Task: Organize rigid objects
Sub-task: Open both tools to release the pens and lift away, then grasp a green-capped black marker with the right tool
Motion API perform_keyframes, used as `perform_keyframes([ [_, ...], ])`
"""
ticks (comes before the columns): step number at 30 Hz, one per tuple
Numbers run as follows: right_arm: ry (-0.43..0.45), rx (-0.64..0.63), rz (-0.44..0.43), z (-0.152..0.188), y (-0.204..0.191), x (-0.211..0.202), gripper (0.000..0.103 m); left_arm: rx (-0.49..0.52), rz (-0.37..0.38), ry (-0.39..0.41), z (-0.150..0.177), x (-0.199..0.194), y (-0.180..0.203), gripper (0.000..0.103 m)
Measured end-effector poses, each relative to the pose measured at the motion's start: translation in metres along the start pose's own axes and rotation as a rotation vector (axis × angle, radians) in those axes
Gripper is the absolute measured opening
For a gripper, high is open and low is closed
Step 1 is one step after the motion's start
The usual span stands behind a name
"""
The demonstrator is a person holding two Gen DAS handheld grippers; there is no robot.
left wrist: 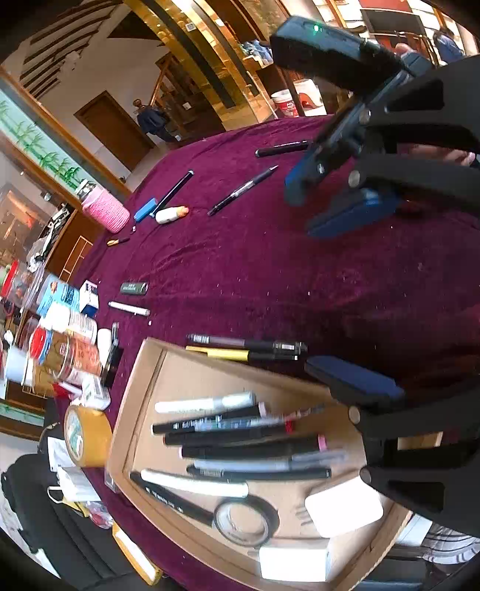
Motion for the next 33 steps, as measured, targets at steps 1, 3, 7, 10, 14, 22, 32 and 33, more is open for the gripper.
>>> perform_keyframes([
  [1,0.012,0.008,0.013,0.0,0.005,-0.005,0.054,0.008,-0.008,0.002,0.001,0.003,0.006,0.07],
  [3,0.031,0.025,0.031,-0.002,0.016,-0.014,0.06,0.031,-0.027,0.002,0.002,0.008,0.016,0.071],
  [7,0.048,0.053,0.082,-0.008,0.048,-0.028,0.064,0.073,-0.058,0.013,0.001,0.014,0.034,0.071],
  [10,0.047,0.063,0.136,-0.015,0.076,-0.036,0.064,0.102,-0.077,0.025,0.0,0.018,0.048,0.071],
  [14,0.053,0.098,0.161,-0.029,0.117,-0.044,0.064,0.131,-0.092,0.028,0.001,0.026,0.064,0.071],
  [22,0.073,0.151,0.206,-0.033,0.154,-0.046,0.064,0.175,-0.118,0.025,0.002,0.041,0.087,0.071],
  [32,0.069,0.233,0.411,-0.032,0.196,-0.052,0.064,0.205,-0.084,-0.048,-0.002,0.076,0.117,0.071],
  [33,0.067,0.249,0.415,-0.031,0.2,-0.052,0.063,0.196,-0.078,-0.063,-0.004,0.082,0.119,0.071],
])
Point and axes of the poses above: each gripper's, at about its wrist camera, not at the fingertips, and x roughly the way its jaws point, y to its right, z to its underside, the point moved 4 cm from there along x, roughly the way its jaws point
